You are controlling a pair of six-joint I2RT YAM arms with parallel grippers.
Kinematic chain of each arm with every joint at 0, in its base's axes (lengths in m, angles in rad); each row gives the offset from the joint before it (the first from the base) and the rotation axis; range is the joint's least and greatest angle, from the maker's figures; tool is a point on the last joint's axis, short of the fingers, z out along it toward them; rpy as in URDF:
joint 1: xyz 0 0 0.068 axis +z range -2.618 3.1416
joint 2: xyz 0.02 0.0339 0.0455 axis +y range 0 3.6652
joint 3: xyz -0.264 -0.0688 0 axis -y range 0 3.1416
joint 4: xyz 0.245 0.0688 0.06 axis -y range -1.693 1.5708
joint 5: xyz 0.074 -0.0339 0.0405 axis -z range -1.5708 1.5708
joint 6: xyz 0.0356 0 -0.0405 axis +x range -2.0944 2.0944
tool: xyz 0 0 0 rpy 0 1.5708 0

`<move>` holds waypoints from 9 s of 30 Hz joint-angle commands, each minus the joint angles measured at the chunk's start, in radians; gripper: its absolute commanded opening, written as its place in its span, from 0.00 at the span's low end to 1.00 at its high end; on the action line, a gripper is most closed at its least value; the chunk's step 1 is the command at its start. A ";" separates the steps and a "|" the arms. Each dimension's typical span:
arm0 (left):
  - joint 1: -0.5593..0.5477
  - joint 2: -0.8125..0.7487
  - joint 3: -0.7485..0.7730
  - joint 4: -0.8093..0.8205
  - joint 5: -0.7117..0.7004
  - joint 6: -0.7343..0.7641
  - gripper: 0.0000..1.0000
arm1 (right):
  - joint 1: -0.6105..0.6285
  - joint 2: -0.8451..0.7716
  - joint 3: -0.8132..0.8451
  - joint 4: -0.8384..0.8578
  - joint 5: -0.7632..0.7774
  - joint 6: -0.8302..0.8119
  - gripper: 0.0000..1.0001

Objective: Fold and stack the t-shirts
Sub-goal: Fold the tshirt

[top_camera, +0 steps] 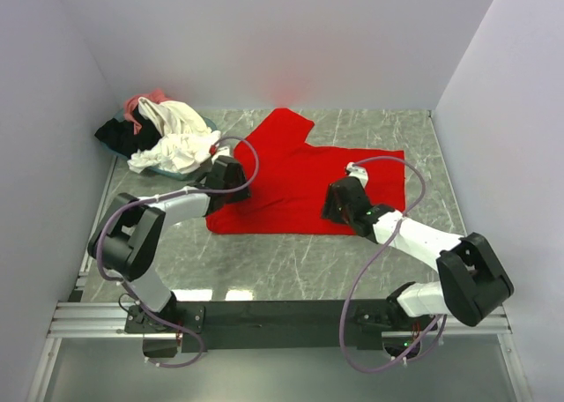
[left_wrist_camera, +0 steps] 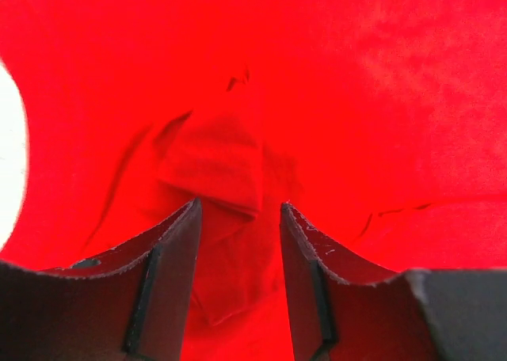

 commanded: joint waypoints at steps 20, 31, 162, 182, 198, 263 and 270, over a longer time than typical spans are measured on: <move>-0.032 0.102 0.129 -0.028 -0.094 0.046 0.24 | 0.069 0.081 0.049 0.087 -0.022 0.026 0.61; -0.031 0.099 0.194 -0.028 -0.045 0.011 0.01 | 0.212 0.168 0.163 0.024 0.058 0.028 0.60; -0.006 -0.100 -0.345 0.239 0.159 -0.148 0.70 | 0.068 0.750 0.967 -0.155 0.162 -0.225 0.08; -0.029 -0.302 -0.391 0.109 0.024 -0.112 0.71 | 0.086 0.706 1.144 -0.212 -0.066 -0.276 0.57; -0.136 -0.448 -0.315 -0.020 -0.093 -0.115 0.71 | 0.096 0.921 1.338 -0.247 -0.218 -0.267 0.58; -0.259 -0.230 -0.347 0.049 -0.136 -0.153 0.72 | 0.076 1.058 1.419 -0.174 -0.247 -0.174 0.21; -0.259 -0.238 -0.356 0.040 -0.139 -0.161 0.72 | 0.076 1.035 1.344 -0.051 -0.361 -0.165 0.36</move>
